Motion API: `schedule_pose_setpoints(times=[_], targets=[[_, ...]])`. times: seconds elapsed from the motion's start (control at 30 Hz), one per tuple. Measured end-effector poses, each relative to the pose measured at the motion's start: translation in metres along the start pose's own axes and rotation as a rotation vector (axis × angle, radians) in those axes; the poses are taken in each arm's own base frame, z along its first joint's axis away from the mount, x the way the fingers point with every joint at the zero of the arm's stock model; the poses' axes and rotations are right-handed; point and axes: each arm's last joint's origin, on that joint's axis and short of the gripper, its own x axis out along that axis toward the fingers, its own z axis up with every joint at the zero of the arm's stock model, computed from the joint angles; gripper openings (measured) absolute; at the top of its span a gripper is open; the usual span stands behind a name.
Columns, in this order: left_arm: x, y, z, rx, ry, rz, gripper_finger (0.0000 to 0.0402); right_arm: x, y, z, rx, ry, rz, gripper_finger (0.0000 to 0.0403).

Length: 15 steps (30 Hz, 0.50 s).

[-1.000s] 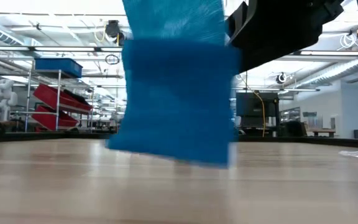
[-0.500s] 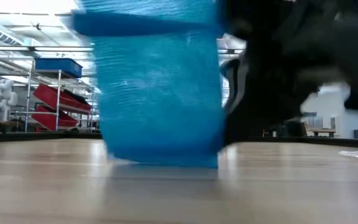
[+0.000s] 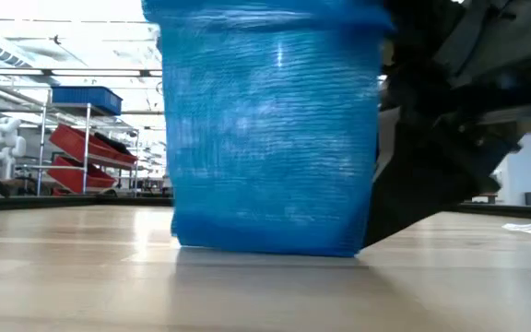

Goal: Roll bandage
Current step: Roll the blue bandage

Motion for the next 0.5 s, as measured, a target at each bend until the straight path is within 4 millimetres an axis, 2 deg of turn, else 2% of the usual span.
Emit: schedule_pose_setpoints(times=[0.1, 0.23, 0.33, 0.5], targets=[[0.000, 0.006, 0.009, 0.073, -0.028, 0.032, 0.0004, 0.001, -0.002, 0.001, -0.006, -0.005, -0.005, 0.0000], [0.003, 0.017, 0.018, 0.044, -0.042, 0.061, 0.0003, 0.001, -0.002, 0.001, -0.014, -0.004, -0.006, 0.0000], [0.006, 0.016, 0.015, 0.055, -0.031, 0.061, 0.0002, 0.001, -0.002, 0.001, -0.028, -0.009, -0.028, 0.0000], [0.011, 0.011, 0.003, 0.023, 0.018, 0.047, 0.0001, -0.005, 0.004, -0.005, -0.119, -0.055, -0.201, 0.0004]])
